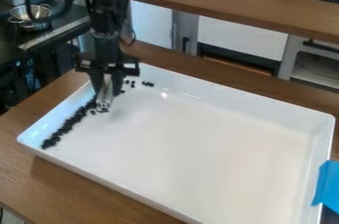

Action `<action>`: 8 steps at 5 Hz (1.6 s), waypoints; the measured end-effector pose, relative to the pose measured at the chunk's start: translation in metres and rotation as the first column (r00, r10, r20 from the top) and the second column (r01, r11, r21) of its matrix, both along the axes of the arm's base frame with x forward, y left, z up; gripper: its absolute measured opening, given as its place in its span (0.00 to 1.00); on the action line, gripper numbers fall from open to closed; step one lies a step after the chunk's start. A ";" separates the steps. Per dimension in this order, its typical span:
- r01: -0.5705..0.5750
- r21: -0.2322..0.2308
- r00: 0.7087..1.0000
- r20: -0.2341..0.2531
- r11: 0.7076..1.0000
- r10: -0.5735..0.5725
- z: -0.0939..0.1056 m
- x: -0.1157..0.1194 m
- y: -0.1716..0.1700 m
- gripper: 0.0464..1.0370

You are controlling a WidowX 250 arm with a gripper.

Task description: Sweep into pile

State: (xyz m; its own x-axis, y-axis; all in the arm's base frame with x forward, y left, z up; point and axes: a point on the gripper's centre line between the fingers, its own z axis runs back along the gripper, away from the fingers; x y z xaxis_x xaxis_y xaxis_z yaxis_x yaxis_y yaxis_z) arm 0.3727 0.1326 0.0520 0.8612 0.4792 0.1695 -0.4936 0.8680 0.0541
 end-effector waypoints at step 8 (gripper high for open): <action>0.238 -0.055 0.971 -0.011 0.970 -0.239 -0.017 0.016 -0.039 0.33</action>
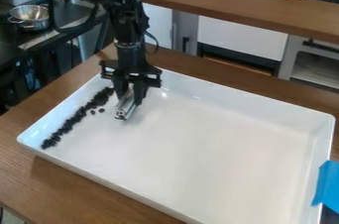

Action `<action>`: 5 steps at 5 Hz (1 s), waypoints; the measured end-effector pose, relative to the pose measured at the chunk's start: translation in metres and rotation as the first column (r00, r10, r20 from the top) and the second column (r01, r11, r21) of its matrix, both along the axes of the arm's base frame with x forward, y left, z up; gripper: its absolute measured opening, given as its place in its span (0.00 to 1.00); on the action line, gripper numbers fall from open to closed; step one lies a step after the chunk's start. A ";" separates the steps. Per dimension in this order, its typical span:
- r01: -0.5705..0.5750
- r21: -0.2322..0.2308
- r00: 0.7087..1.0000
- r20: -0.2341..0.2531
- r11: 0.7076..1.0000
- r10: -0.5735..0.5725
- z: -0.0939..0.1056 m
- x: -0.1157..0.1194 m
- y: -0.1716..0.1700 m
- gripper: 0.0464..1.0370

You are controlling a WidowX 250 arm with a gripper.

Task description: Sweep into pile

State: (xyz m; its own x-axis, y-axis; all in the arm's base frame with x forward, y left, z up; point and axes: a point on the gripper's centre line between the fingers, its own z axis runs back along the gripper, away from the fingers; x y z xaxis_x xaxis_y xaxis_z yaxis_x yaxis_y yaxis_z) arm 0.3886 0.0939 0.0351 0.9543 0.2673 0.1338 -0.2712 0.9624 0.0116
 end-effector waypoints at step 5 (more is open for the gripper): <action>-0.094 0.044 0.995 -0.040 0.995 0.096 -0.008 0.003 0.020 0.33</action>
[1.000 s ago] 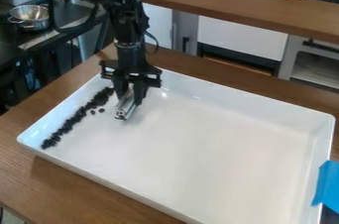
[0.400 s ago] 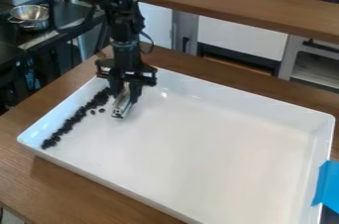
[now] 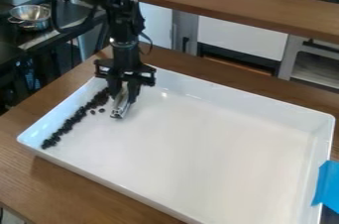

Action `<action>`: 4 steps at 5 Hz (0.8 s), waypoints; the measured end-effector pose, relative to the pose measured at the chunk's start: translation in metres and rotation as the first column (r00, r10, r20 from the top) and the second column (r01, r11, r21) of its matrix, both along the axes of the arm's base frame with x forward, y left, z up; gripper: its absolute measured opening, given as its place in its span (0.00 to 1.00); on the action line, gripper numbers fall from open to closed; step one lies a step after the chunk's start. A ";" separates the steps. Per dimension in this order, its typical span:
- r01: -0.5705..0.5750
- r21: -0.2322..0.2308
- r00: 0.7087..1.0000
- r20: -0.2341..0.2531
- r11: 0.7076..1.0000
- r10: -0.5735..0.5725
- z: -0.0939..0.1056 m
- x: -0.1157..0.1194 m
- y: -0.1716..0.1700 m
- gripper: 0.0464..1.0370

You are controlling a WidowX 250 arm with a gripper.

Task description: Sweep into pile

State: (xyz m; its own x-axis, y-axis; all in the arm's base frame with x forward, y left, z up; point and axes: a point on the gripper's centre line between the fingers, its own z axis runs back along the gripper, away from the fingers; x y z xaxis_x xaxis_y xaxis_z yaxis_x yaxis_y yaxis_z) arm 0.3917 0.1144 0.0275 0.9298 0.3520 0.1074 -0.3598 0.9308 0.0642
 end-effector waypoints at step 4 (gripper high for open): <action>0.015 -0.035 0.999 -0.047 0.999 -0.017 0.015 -0.051 -0.003 0.33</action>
